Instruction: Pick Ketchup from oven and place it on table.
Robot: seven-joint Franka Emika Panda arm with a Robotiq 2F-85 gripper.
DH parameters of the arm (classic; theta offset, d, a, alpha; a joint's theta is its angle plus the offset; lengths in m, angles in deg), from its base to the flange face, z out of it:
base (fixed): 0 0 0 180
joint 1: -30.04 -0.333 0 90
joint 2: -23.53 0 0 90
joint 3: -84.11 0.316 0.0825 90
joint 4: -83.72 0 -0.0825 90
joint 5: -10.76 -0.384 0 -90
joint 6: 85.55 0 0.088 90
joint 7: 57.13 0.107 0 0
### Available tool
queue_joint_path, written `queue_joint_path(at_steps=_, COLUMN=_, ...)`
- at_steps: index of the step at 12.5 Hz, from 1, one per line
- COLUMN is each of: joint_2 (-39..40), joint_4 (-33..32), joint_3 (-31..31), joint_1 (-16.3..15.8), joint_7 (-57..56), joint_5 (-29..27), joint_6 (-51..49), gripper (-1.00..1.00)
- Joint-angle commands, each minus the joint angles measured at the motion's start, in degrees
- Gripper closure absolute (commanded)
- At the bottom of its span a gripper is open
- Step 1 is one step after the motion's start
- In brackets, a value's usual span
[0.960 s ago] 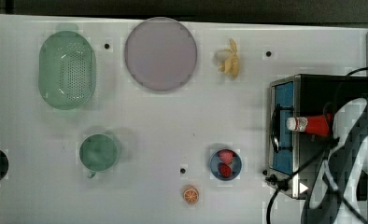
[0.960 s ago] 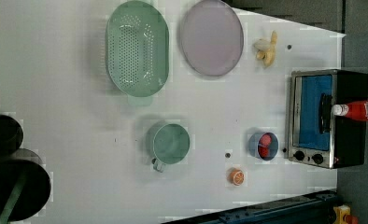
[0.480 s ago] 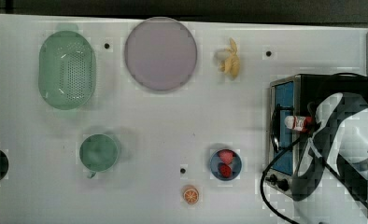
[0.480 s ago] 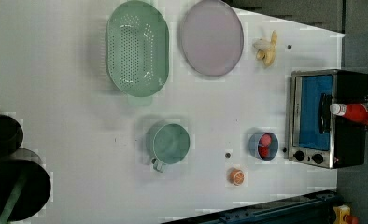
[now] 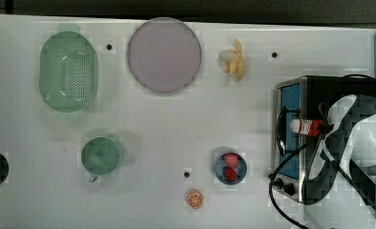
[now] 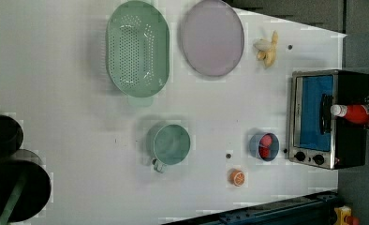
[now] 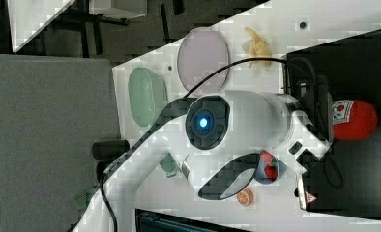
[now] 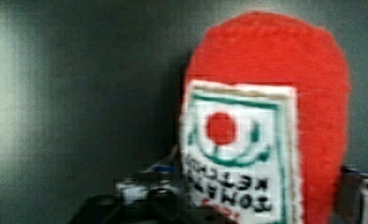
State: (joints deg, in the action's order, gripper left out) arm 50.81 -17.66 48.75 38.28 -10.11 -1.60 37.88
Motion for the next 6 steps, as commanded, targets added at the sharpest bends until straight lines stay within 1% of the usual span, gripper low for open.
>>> queue_joint_path(at_steps=1, joint_2=-1.7, joint_4=0.9, joint_3=-0.3, joint_1=0.9, joint_7=-1.7, joint_5=0.0, joint_6=0.8, gripper=-0.24)
queue_joint_path(at_steps=4, joint_2=-3.2, joint_4=3.5, joint_3=-0.3, joint_1=0.4, joint_7=-2.0, joint_5=0.5, joint_6=0.5, gripper=-0.24)
queue_joint_path(at_steps=6, joint_2=-5.3, joint_4=6.2, joint_3=-0.2, joint_1=-1.0, joint_7=-4.5, joint_5=1.9, joint_6=-0.8, gripper=-0.24)
